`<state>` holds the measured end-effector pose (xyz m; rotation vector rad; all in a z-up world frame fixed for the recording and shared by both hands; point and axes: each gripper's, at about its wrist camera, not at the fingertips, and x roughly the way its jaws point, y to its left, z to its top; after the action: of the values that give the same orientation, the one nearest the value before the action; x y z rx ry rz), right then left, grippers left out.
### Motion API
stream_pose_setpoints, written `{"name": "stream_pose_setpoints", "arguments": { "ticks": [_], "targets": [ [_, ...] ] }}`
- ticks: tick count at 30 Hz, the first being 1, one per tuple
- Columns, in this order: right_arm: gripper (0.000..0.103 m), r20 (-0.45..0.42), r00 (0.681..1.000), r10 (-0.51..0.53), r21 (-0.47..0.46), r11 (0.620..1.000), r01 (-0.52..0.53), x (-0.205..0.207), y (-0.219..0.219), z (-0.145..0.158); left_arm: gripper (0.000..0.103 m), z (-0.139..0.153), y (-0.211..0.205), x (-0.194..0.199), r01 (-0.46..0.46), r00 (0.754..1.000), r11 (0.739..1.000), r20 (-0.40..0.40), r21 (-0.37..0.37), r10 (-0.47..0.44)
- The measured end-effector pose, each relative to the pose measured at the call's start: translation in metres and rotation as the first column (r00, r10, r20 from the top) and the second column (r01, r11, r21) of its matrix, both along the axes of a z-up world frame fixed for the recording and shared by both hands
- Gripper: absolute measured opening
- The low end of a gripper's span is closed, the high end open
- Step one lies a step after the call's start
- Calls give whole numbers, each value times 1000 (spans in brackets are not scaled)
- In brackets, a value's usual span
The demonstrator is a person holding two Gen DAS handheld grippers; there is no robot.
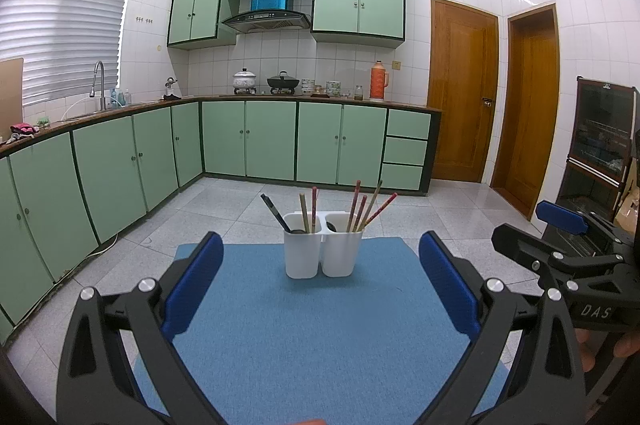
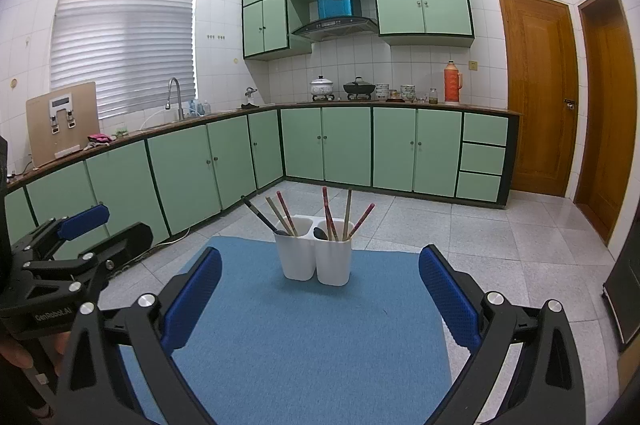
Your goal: Organize utensils
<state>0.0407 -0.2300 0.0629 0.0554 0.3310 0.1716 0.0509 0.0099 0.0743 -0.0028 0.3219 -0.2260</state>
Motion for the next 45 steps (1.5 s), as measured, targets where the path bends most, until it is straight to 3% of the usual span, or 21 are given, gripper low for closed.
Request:
{"name": "stream_pose_setpoints", "arguments": {
  "ticks": [45],
  "targets": [
    [97, -1, 1000, 2, -2, 1000, -2, 1, 3, 2, 95, 0, -1, -1, -2, 1000, 1000, -1, -2, 2]
  ]
}}
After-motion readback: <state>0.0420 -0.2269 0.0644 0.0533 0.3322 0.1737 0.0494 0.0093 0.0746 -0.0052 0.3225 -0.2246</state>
